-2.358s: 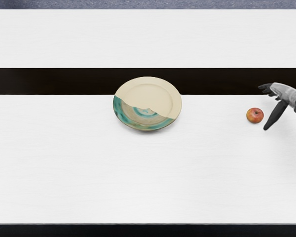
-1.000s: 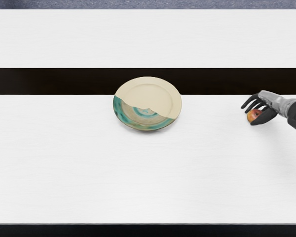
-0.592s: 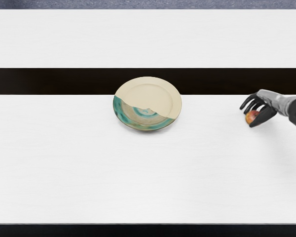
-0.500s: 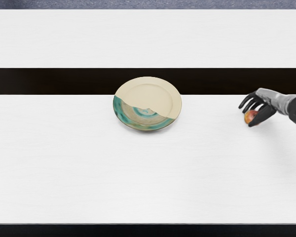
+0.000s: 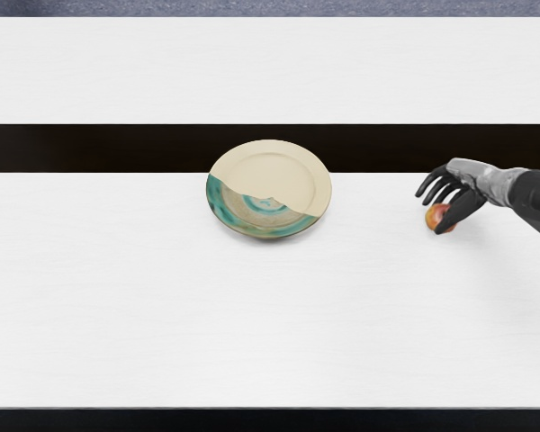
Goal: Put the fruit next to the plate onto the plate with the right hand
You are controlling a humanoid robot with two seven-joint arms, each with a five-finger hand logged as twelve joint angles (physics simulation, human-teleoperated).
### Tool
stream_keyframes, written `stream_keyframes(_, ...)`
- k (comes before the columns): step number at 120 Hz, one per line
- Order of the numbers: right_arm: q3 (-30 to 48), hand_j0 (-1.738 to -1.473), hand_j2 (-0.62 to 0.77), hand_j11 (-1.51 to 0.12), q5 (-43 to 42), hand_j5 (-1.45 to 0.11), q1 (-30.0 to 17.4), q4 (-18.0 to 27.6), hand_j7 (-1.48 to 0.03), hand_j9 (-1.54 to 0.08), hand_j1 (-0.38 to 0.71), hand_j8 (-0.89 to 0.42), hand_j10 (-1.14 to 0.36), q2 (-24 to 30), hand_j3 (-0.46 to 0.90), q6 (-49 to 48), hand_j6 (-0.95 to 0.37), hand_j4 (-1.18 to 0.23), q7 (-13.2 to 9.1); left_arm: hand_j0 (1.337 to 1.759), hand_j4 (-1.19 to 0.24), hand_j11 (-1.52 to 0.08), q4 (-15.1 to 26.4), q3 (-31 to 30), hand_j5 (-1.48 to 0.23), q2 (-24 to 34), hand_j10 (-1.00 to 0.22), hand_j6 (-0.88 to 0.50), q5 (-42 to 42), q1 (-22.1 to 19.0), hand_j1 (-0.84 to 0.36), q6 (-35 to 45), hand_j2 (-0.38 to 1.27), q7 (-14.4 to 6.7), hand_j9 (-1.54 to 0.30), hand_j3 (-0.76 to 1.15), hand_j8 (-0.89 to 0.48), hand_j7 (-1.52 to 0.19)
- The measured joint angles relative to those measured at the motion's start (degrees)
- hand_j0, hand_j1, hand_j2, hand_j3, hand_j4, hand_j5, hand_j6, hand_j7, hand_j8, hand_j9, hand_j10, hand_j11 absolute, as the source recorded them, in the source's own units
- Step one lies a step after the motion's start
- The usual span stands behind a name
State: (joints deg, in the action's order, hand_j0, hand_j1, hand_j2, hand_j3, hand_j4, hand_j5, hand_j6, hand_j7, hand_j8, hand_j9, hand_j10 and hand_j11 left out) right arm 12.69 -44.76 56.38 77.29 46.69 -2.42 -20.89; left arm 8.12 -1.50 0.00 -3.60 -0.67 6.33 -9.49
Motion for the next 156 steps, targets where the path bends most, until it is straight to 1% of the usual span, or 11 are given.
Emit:
stream_keyframes(9,0.87,-1.658,0.28,-0.79,0.02,-0.81,0.0,1.24,-0.79,-0.79,0.26,-0.5,-0.53,-0.12,0.0,0.0,-0.6,-0.59,-1.21,1.658,-0.01,-0.01,-0.02,-0.03,-0.01,0.0,-0.01,-0.01,0.0,-0.27,0.34,0.0,0.0,0.0,-0.01,0.0,-0.01,-0.01)
stream_keyframes(36,2.9,-1.658,0.31,-0.79,0.09,-0.81,0.01,4.8,-0.79,-0.8,0.27,-0.51,-0.54,-0.83,0.0,0.06,-0.6,-0.59,-3.68,1.658,-0.01,-0.01,-0.05,-0.06,-0.01,0.0,-0.01,-0.01,0.0,-1.29,0.34,0.0,0.0,0.0,-0.01,0.0,-0.01,-0.01)
stream_keyframes(51,3.93,-1.658,0.31,-0.79,0.09,-0.81,0.02,6.0,-0.79,-0.8,0.27,-0.51,-0.54,-2.29,0.0,0.31,-0.6,-0.59,-5.48,1.658,-0.01,-0.01,-0.04,-0.07,-0.01,0.0,-0.01,-0.01,0.0,-1.44,0.34,0.0,0.0,0.0,-0.01,0.0,-0.01,-0.01)
stream_keyframes(60,4.41,-1.658,0.31,-0.79,0.09,-0.82,0.06,6.29,-0.79,-0.8,0.26,-0.51,-0.54,-3.39,0.0,0.45,-0.6,-0.59,-6.55,1.658,-0.01,-0.01,-0.04,-0.07,-0.01,0.0,-0.01,-0.01,0.0,-1.78,0.34,0.0,0.0,0.0,-0.01,0.0,-0.01,-0.01)
stream_keyframes(102,7.19,-1.658,0.34,-0.81,0.04,-0.83,0.44,6.89,-0.81,-0.81,0.28,-0.5,-0.53,-7.79,0.0,0.75,-0.62,-0.6,-9.51,1.658,-0.01,-0.01,-0.11,-0.07,-0.01,0.0,-0.01,-0.01,0.0,-2.54,0.34,0.0,0.0,0.0,-0.01,0.0,-0.01,-0.01)
stream_keyframes(124,8.3,-1.658,0.33,-0.82,0.04,-0.84,0.58,6.91,-0.82,-0.82,0.28,-0.48,-0.51,-10.56,0.0,1.47,-0.62,-0.61,-11.43,1.658,-0.01,-0.01,-0.12,-0.07,-0.01,0.0,-0.01,-0.01,0.0,-2.67,0.34,0.0,0.0,0.0,-0.01,0.0,-0.01,-0.01)
stream_keyframes(156,8.86,-1.658,0.33,-0.83,-0.02,-0.85,1.1,6.84,-0.82,-0.83,0.28,-0.48,-0.51,-13.43,0.0,2.91,-0.63,-0.61,-12.41,1.658,-0.01,-0.01,-0.12,-0.07,-0.01,0.0,-0.01,-0.01,0.0,-3.19,0.34,0.0,0.0,0.0,-0.01,0.0,-0.01,-0.01)
